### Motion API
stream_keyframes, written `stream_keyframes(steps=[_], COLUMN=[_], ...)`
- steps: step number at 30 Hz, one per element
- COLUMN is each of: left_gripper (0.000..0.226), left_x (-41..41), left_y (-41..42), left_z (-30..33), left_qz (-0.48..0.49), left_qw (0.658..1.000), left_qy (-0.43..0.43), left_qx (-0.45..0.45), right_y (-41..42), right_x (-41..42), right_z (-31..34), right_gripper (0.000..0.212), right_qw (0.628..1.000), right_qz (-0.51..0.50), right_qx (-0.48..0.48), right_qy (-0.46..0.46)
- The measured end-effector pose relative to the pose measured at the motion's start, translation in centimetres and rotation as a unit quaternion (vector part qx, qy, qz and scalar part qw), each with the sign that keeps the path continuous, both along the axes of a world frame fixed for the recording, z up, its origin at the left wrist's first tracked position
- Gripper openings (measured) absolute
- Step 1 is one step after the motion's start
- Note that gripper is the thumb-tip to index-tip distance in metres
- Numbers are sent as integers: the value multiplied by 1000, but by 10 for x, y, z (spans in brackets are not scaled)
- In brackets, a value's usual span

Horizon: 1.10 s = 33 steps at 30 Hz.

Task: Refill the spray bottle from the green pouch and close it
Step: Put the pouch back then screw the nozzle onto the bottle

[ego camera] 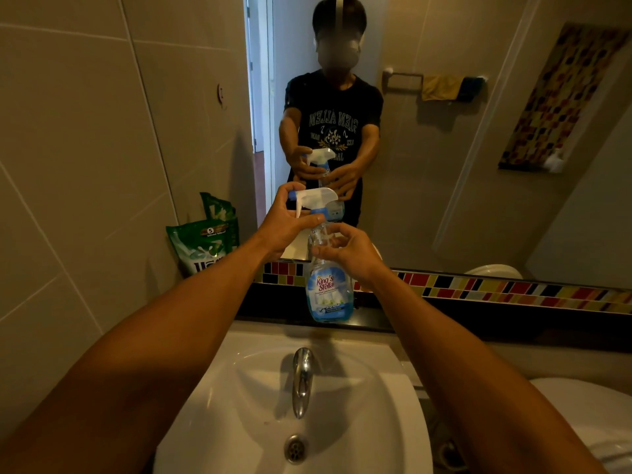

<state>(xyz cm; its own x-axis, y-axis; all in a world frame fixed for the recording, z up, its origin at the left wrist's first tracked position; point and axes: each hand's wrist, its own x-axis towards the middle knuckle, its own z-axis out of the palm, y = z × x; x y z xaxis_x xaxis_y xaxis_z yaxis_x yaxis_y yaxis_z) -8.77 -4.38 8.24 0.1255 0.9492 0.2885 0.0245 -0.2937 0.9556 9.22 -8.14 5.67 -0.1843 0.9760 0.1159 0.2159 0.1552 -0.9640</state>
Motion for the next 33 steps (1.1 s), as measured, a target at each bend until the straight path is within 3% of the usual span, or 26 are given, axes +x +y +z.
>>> stream_keyframes(steps=[15,33], left_gripper=[54,55], left_x=[-2,4], left_y=[-3,-4], left_z=[4,2], left_qz=[-3,-15], left_qw=[998,998], left_qy=[53,26], left_qx=[41,50], right_y=[4,5], right_x=[-2,0], right_z=[-6,-6], right_gripper=[50,45], right_qw=[1000,1000], right_qz=[-12,-2], right_qx=[1,5], right_qy=[-14,-24])
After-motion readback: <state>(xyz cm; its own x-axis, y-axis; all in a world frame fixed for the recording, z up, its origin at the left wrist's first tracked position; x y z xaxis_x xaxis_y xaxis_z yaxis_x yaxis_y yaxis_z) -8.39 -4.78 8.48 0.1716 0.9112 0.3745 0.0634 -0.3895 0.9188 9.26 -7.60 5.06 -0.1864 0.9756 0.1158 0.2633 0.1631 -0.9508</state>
